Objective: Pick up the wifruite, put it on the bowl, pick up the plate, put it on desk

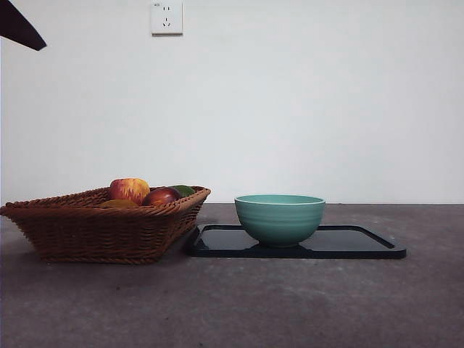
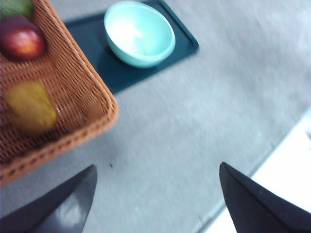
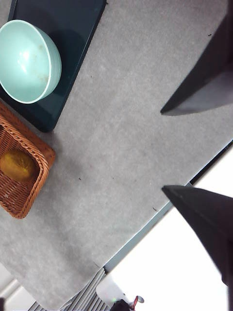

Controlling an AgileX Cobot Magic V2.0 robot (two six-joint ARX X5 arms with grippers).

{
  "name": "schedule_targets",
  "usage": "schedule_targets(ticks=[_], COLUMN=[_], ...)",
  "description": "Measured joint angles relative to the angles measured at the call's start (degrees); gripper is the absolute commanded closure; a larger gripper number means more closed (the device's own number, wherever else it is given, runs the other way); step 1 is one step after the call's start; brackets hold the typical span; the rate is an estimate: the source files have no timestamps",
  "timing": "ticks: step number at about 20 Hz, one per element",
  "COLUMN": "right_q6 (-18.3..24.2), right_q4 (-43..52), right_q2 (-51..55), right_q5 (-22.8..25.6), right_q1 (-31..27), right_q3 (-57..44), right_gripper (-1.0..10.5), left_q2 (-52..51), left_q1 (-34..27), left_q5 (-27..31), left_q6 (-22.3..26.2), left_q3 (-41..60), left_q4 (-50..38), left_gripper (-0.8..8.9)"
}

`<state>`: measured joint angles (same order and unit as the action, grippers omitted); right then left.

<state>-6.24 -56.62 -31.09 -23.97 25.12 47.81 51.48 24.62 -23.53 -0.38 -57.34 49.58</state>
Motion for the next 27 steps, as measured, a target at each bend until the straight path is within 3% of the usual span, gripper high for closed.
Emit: schedule_targets(ticks=[11,15,19,27], right_q6=[-1.9,-8.4,-12.7,-10.1], right_q4=[0.3,6.2,11.5,14.1], right_q2=[0.0,-1.3,-10.0,-36.3], right_q5=[0.1,2.8,7.5,10.7], right_q1=[0.0,0.0,0.0,-2.5], right_q3=[0.0,0.0,3.3,20.5], right_gripper=[7.2,7.2,6.6,6.6], left_q2=[-0.1,-0.1,-0.1,-0.1], left_q1=[0.0,0.0,0.0,0.0], left_q5=[-1.9,-1.9,-1.9,-1.9], left_q6=[2.9,2.9,2.9,2.9], left_q3=[0.0,0.0,0.0,0.0], left_q4=[2.0,2.0,2.0,2.0], left_gripper=[4.11,4.11,4.11,4.1])
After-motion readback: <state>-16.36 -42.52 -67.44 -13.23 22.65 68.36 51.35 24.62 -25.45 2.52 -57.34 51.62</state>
